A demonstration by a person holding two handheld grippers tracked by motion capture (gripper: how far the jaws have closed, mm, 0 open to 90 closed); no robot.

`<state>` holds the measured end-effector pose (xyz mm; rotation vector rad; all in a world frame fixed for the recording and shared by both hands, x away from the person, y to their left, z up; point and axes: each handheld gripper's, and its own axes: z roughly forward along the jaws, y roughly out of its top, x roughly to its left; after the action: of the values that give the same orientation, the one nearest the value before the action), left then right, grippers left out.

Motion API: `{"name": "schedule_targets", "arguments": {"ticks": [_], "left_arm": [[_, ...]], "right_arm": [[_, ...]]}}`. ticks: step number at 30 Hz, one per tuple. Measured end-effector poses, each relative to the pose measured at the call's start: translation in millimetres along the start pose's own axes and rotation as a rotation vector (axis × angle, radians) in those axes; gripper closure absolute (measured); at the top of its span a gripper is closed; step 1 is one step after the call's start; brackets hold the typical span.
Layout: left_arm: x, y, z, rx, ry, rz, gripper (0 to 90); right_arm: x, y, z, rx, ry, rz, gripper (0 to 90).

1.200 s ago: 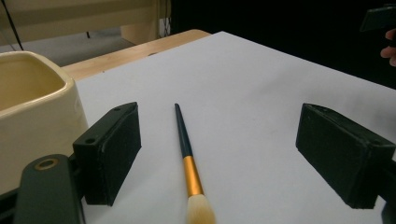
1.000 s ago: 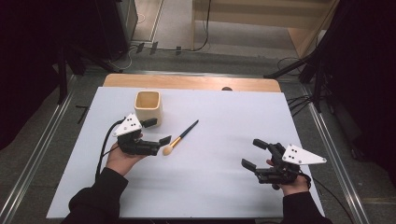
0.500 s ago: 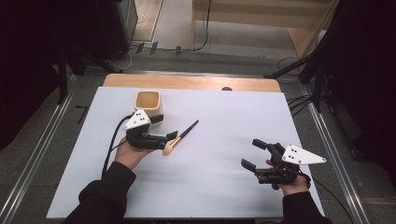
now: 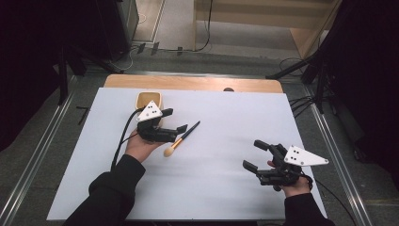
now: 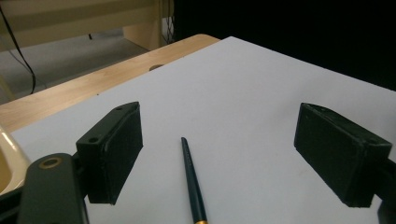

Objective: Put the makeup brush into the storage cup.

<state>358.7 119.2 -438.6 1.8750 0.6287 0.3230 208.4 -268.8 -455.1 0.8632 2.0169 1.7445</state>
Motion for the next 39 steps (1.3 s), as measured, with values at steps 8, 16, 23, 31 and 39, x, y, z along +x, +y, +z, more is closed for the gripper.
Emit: {"name": "schedule_targets", "arguments": {"ticks": [8, 16, 23, 31, 39], "left_arm": [[-0.8, 6.5, 15.8, 0.089, -0.004, 0.022, 16.3], [-0.6, 19.6, 18.6, 0.256, -0.015, 0.014, 16.3], [-5.7, 29.6, 25.7, 0.413, -0.028, -0.015, 16.2], [0.4, 37.3, 29.7, 0.538, -0.035, -0.057, 21.5], [1.4, 43.1, 42.7, 0.674, -0.029, -0.063, 20.0]], "right_arm": [[0.7, 0.4, 0.7, 0.003, 0.013, -0.002, 18.7], [0.3, 0.1, 0.3, 0.011, 0.011, 0.000, 18.7], [0.1, 0.2, -0.7, 0.009, 0.008, -0.002, 18.7], [0.5, 0.0, -0.3, 0.018, 0.012, -0.003, 18.7], [-1.0, 0.3, -1.2, 0.008, 0.011, 0.006, 18.8]]}}
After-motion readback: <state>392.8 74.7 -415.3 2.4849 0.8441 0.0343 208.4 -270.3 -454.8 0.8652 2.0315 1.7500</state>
